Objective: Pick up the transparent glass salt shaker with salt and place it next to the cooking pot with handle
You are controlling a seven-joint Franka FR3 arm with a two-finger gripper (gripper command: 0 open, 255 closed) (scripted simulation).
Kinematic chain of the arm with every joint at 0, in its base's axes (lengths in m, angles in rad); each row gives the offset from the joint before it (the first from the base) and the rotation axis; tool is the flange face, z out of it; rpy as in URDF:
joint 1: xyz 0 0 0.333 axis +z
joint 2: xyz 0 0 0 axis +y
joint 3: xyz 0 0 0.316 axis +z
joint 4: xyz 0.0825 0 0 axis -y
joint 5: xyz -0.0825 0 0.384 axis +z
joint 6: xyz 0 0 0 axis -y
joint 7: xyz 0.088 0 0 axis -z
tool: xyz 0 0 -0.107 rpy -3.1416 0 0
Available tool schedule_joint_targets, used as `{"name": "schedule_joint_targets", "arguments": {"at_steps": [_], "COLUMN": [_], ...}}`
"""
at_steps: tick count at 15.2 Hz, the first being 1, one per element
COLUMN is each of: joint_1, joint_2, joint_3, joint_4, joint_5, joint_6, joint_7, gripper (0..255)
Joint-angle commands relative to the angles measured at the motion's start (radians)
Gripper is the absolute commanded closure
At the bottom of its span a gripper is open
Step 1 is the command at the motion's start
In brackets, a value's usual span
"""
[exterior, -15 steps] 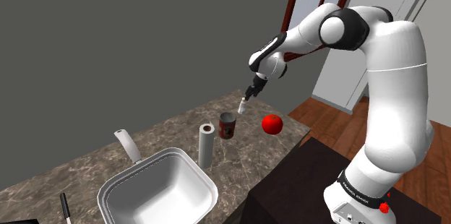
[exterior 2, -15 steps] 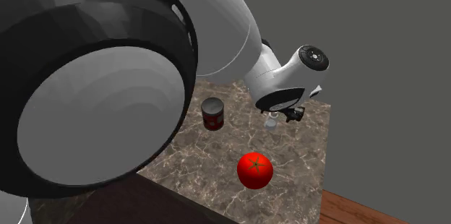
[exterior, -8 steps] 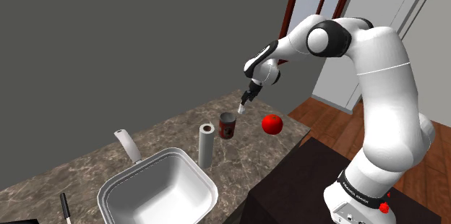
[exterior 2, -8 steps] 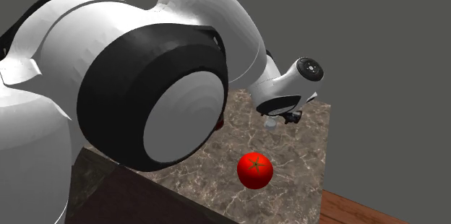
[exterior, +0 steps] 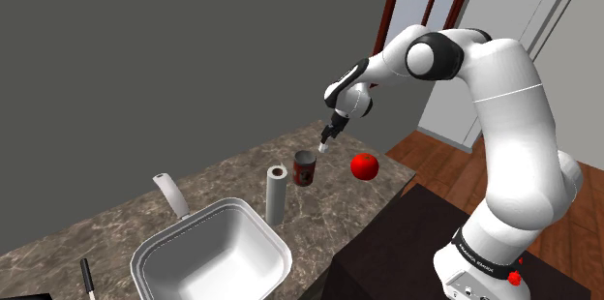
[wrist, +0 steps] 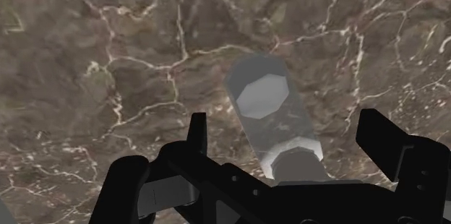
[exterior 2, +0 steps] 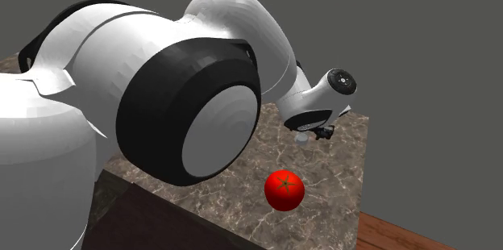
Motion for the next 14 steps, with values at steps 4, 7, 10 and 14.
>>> {"name": "schedule_joint_targets", "arguments": {"at_steps": [4,7,10,14], "joint_1": [0.0,0.0,0.0,0.007], "joint_2": [0.0,0.0,0.0,-0.022], "joint_3": [0.0,0.0,0.0,-0.009], "joint_4": [0.0,0.0,0.0,-0.008], "joint_5": [0.0,0.0,0.0,-0.01], "joint_6": [0.0,0.0,0.0,-0.014], "joint_7": [0.0,0.0,0.0,0.011], "gripper": [255,255,255,255]}}
